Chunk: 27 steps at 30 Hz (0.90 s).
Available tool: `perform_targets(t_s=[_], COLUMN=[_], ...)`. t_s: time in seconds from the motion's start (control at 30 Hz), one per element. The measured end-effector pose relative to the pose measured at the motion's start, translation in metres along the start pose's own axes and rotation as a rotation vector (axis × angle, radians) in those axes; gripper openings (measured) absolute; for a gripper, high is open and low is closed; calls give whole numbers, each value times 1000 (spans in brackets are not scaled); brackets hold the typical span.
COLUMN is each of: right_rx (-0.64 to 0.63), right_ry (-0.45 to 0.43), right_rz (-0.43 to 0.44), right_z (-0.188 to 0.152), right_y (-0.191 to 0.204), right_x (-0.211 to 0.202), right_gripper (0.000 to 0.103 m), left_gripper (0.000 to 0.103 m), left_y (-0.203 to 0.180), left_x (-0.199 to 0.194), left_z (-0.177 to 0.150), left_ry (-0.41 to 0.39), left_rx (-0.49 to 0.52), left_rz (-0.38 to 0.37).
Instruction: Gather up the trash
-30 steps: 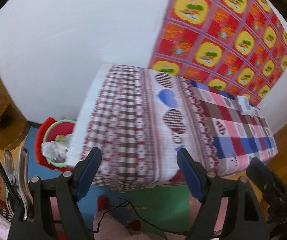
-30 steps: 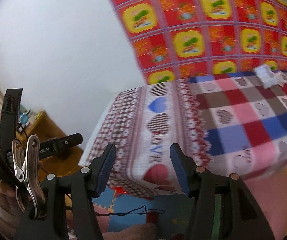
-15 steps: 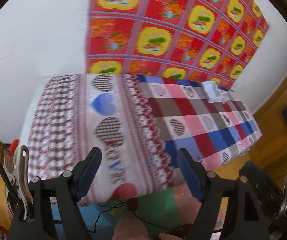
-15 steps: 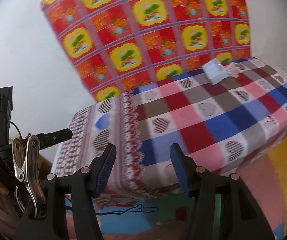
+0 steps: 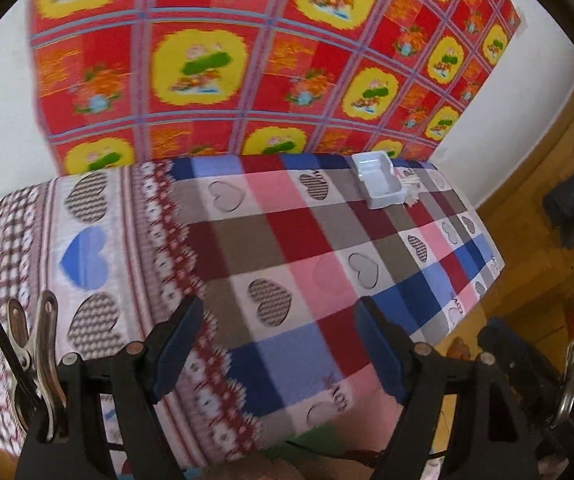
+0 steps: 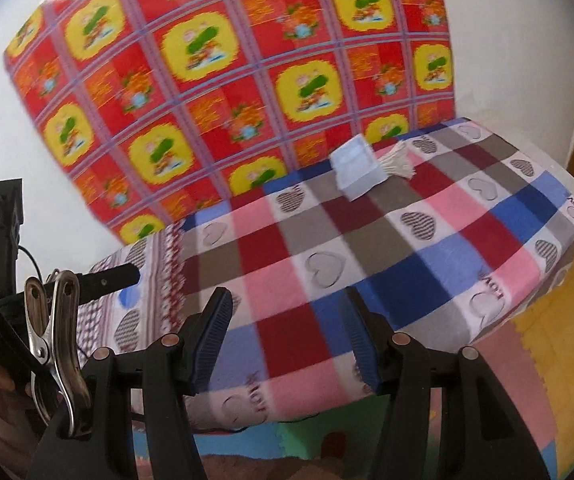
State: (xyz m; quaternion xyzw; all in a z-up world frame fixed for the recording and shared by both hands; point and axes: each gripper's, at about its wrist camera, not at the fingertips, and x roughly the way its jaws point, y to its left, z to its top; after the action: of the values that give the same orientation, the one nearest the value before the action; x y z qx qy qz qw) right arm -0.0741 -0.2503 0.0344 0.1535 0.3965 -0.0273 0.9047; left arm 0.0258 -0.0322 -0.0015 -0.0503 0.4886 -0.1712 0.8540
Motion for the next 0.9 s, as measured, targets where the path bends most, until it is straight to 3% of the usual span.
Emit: perform_targets(t_s=[0.43,0.7,0.8,0.9], right_rx=[5,-77,-84,-91], right_ry=[47,116,142,163], right_rz=[6,43,67,86], right_z=[55,92,103,112], right_y=[-66,-112,-133,-154], right_x=[41,78,93,106], right_gripper=[57,57,57,57], left_gripper=[82,83,91,92], left_y=[-49,-81,-93,-109], left_x=[59,103,119,136], left_z=[44,75,86,97], left_ry=[47,78,72,55], left_rx=[-20,-117,-153,-182], left_rz=[-32,0,14,18])
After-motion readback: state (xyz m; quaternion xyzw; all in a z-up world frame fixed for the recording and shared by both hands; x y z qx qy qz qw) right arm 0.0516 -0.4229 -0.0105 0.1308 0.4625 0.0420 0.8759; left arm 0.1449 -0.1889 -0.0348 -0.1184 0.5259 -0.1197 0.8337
